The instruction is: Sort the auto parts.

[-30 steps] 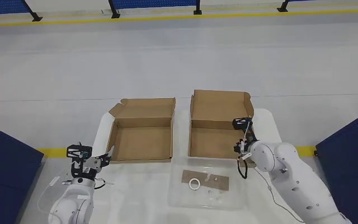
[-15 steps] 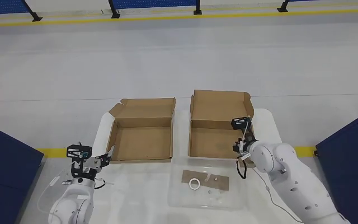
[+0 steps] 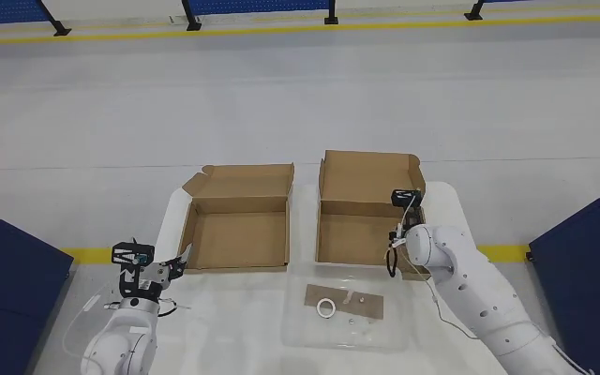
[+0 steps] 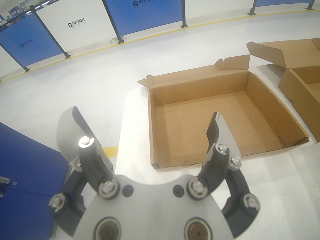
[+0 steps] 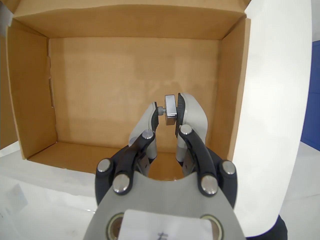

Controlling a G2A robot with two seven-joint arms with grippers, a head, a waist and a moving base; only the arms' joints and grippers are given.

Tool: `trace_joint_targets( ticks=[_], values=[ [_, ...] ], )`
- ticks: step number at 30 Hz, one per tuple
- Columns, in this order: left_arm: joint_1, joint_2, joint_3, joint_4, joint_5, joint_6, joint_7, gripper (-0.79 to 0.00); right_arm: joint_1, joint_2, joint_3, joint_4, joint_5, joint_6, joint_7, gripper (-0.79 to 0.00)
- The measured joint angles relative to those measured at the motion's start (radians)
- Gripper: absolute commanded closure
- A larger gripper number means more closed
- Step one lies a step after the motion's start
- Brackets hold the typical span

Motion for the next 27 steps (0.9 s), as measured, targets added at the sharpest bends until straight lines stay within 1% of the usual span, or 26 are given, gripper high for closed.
trace_joint_targets(
  ticks=[5, 26, 27],
  values=[
    [0.0, 0.0, 0.0, 0.0, 0.0, 0.0, 0.0, -0.785, 0.025, -0.016, -0.024, 0.059, 0.005, 0.015, 0.01, 0.0],
    [0.0, 0.0, 0.0, 0.0, 0.0, 0.0, 0.0, -0.785, 0.052, -0.054, -0.042, 0.167, 0.015, 0.026, 0.006, 0.0],
    [0.0, 0.0, 0.0, 0.0, 0.0, 0.0, 0.0, -0.785, 0.053, -0.056, -0.043, 0.171, 0.014, 0.026, 0.007, -0.009]
  ],
)
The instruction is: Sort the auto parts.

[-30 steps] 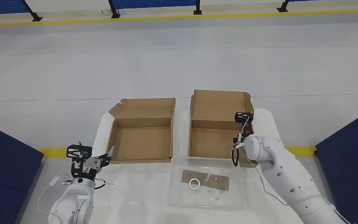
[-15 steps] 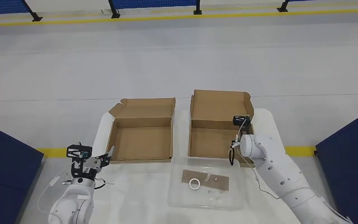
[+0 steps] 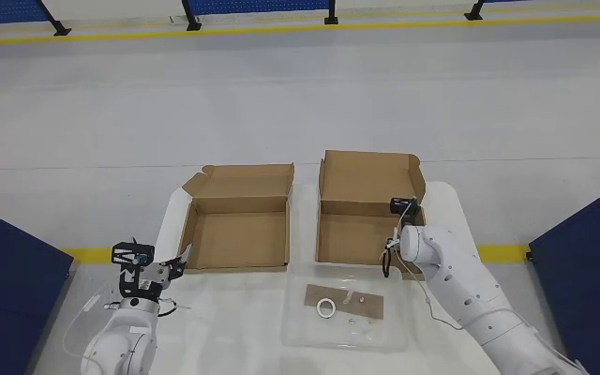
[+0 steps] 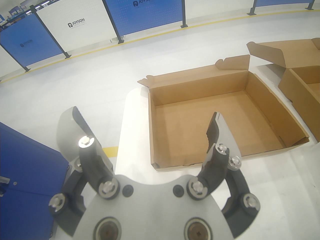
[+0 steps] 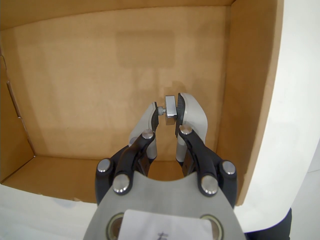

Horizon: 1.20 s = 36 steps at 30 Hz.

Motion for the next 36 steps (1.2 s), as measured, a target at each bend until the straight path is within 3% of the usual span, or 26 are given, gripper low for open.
trace_joint_targets(
  ticks=[8, 9, 12, 18, 19, 20, 31, 36],
  values=[
    [0.0, 0.0, 0.0, 0.0, 0.0, 0.0, 0.0, -0.785, 0.008, -0.011, -0.001, 0.021, -0.013, -0.001, 0.003, -0.188],
    [0.0, 0.0, 0.0, 0.0, 0.0, 0.0, 0.0, -0.785, 0.008, -0.011, -0.001, 0.023, -0.014, -0.001, 0.004, -0.246],
    [0.0, 0.0, 0.0, 0.0, 0.0, 0.0, 0.0, -0.785, 0.009, -0.015, 0.001, 0.025, -0.018, 0.0, 0.004, -0.323],
    [0.0, 0.0, 0.0, 0.0, 0.0, 0.0, 0.0, -0.785, 0.006, -0.017, 0.013, 0.015, -0.031, -0.004, 0.007, -0.376],
    [0.0, 0.0, 0.0, 0.0, 0.0, 0.0, 0.0, -0.785, 0.004, -0.017, 0.016, 0.01, -0.037, -0.003, 0.009, -0.465],
    [0.0, 0.0, 0.0, 0.0, 0.0, 0.0, 0.0, -0.785, 0.002, -0.017, 0.019, 0.005, -0.04, -0.002, 0.011, -0.767],
    [0.0, 0.0, 0.0, 0.0, 0.0, 0.0, 0.0, -0.785, -0.083, 0.017, 0.167, -0.219, -0.07, -0.062, 0.06, -0.785],
    [0.0, 0.0, 0.0, 0.0, 0.0, 0.0, 0.0, -0.785, -0.087, 0.018, 0.173, -0.228, -0.068, -0.066, 0.058, -0.785]
  ],
)
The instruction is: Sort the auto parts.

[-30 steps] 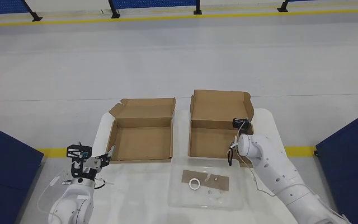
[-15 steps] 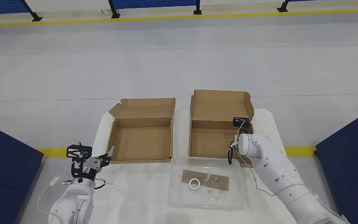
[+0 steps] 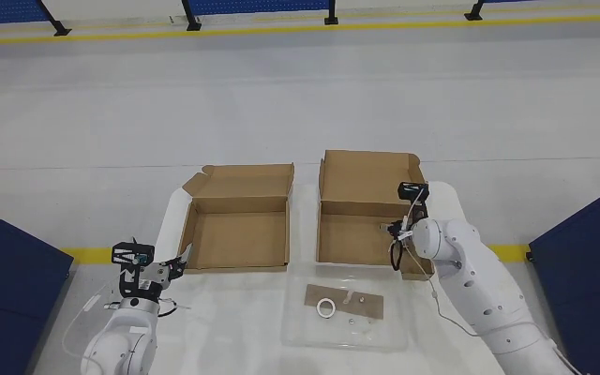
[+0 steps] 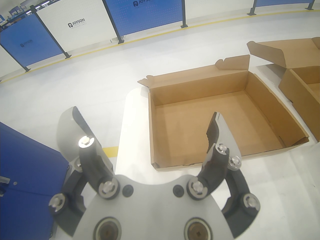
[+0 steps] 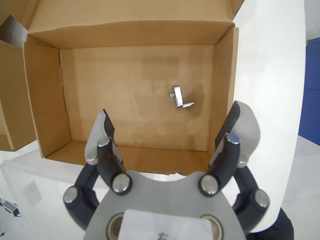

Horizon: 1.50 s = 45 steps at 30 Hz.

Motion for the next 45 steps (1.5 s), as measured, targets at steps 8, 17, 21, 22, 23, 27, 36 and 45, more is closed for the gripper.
trace_joint_targets(
  ticks=[8, 17, 21, 22, 23, 27, 36, 45],
  values=[
    [0.0, 0.0, 0.0, 0.0, 0.0, 0.0, 0.0, -0.785, -0.011, 0.001, 0.016, -0.033, 0.028, -0.049, -0.027, -0.785],
    [0.0, 0.0, 0.0, 0.0, 0.0, 0.0, 0.0, -0.785, -0.029, 0.013, 0.061, -0.102, 0.06, -0.199, 0.003, -0.785],
    [0.0, 0.0, 0.0, 0.0, 0.0, 0.0, 0.0, -0.785, -0.029, 0.013, 0.061, -0.102, 0.06, -0.199, 0.003, -0.785],
    [0.0, 0.0, 0.0, 0.0, 0.0, 0.0, 0.0, -0.785, -0.029, 0.013, 0.061, -0.102, 0.06, -0.199, 0.003, -0.785],
    [0.0, 0.0, 0.0, 0.0, 0.0, 0.0, 0.0, -0.785, -0.029, 0.013, 0.061, -0.102, 0.06, -0.199, 0.003, -0.785],
    [0.0, 0.0, 0.0, 0.0, 0.0, 0.0, 0.0, -0.785, -0.03, 0.015, 0.062, -0.131, 0.073, -0.24, -0.006, -0.785],
    [0.0, 0.0, 0.0, 0.0, 0.0, 0.0, 0.0, -0.785, -0.049, 0.028, 0.089, -0.255, 0.146, -0.504, 0.076, -0.785],
    [0.0, 0.0, 0.0, 0.0, 0.0, 0.0, 0.0, -0.785, -0.045, 0.031, 0.073, -0.295, 0.141, -0.556, 0.084, -0.785]
  ],
)
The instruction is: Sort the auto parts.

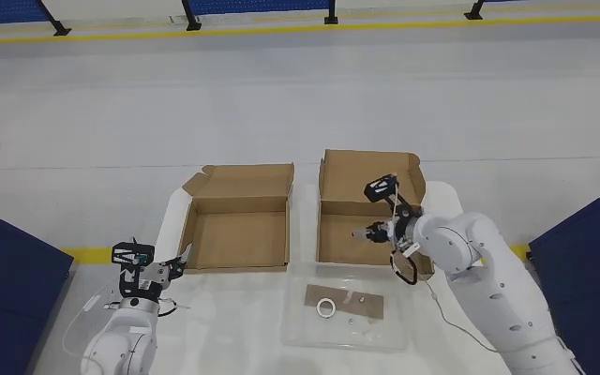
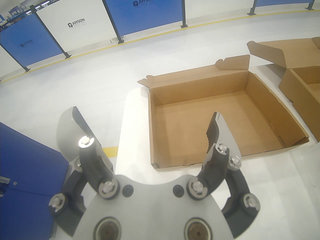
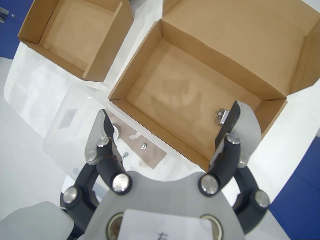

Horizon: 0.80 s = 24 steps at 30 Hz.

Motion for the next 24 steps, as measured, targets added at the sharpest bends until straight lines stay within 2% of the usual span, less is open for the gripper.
trace_joint_targets(
  ticks=[5, 10, 20, 24],
  values=[
    [0.0, 0.0, 0.0, 0.0, 0.0, 0.0, 0.0, -0.785, 0.032, 0.008, -0.005, -0.049, 0.028, -0.153, 0.103, -0.785],
    [0.0, 0.0, 0.0, 0.0, 0.0, 0.0, 0.0, -0.785, 0.063, 0.011, -0.033, -0.066, 0.047, -0.218, 0.193, -0.785],
    [0.0, 0.0, 0.0, 0.0, 0.0, 0.0, 0.0, -0.785, 0.06, 0.011, -0.038, -0.07, 0.048, -0.218, 0.194, -0.785],
    [0.0, 0.0, 0.0, 0.0, 0.0, 0.0, 0.0, -0.785, 0.066, 0.015, -0.097, -0.104, 0.04, -0.324, 0.23, -0.785]
  ],
)
